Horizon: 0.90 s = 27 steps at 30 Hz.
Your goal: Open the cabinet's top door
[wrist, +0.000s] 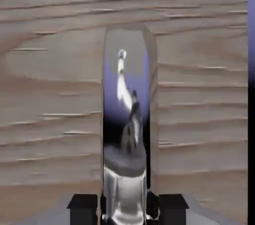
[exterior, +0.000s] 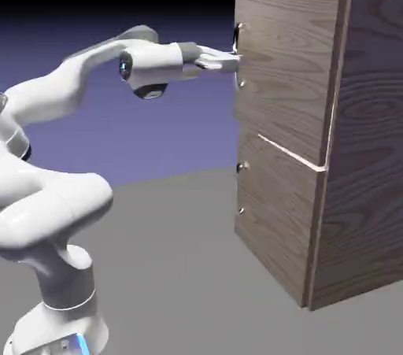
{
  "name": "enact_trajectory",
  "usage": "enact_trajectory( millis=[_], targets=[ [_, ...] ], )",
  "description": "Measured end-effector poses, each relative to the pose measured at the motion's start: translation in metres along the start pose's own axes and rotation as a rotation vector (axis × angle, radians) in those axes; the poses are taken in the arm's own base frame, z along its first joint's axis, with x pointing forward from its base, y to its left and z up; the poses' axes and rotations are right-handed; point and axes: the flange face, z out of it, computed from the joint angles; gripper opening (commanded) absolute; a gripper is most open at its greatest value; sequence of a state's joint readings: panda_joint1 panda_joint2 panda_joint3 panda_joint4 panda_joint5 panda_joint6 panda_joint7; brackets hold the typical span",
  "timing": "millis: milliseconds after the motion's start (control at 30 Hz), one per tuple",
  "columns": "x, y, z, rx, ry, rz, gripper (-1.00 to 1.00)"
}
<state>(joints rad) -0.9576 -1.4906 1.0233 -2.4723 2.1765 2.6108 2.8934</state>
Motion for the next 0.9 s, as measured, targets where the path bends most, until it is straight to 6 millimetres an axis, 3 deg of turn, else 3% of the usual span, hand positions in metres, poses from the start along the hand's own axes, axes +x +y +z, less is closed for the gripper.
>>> enact_trajectory(
  millis=[267, 533, 900],
  targets=[
    [-0.019, -0.018, -0.045, -0.108, 0.109, -0.006, -1.00],
    [-0.058, -0.058, -0.108, -0.284, 0.287, -0.001, -1.00],
    [-0.106, -0.106, -0.154, -0.457, 0.459, -0.001, -1.00]
  ],
)
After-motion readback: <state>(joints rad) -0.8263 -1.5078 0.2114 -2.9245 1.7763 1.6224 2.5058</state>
